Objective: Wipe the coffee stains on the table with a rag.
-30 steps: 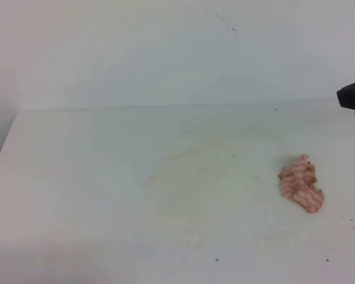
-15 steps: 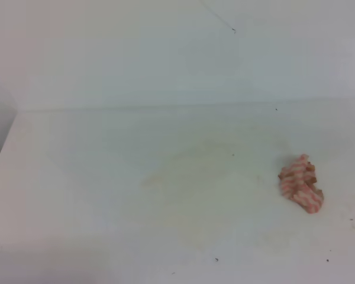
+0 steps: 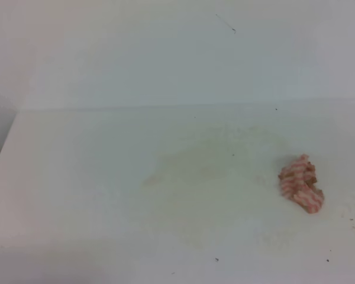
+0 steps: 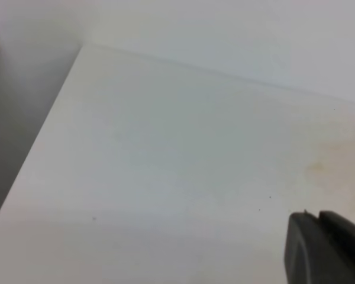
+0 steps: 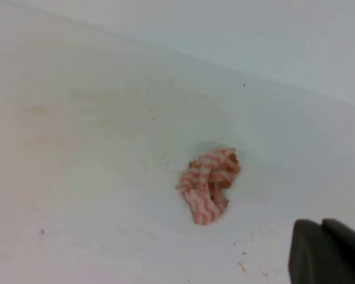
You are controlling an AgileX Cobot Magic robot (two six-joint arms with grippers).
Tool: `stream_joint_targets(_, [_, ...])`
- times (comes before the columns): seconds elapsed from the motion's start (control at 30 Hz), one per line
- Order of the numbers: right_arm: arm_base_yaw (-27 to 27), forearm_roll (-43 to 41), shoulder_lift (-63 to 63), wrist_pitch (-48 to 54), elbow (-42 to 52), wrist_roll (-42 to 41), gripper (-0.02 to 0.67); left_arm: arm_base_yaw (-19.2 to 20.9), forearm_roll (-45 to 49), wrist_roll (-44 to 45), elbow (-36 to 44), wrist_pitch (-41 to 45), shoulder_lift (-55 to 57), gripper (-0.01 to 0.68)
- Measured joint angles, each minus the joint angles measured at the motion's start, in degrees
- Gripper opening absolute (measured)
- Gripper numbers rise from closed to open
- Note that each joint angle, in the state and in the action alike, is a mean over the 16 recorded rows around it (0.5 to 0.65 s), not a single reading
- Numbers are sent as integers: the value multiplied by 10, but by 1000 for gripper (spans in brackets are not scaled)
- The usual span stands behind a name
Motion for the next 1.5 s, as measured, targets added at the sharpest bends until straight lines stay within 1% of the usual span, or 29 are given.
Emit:
stream_joint_targets(0.37, [0, -19, -61, 15, 5, -6, 0, 0, 0, 0, 0, 0, 0, -3])
stream_joint_targets(0.57, [0, -51, -137, -34, 43, -12, 0, 0, 0, 0, 0, 0, 0, -3])
stream_joint_targets(0.77, [-7, -69, -234, -126, 143, -17, 0, 0, 0, 0, 0, 0, 0, -3])
stream_joint_targets(1.03, [-41, -63, -356, -236, 325, -15, 0, 0, 0, 0, 0, 0, 0, -3])
stream_joint_targets(1.27, [-72, -59, -405, -273, 458, -15, 0, 0, 0, 0, 0, -1, 0, -3])
stream_joint_targets(1.5, [-81, -58, -409, -287, 530, -16, 0, 0, 0, 0, 0, -2, 0, -3])
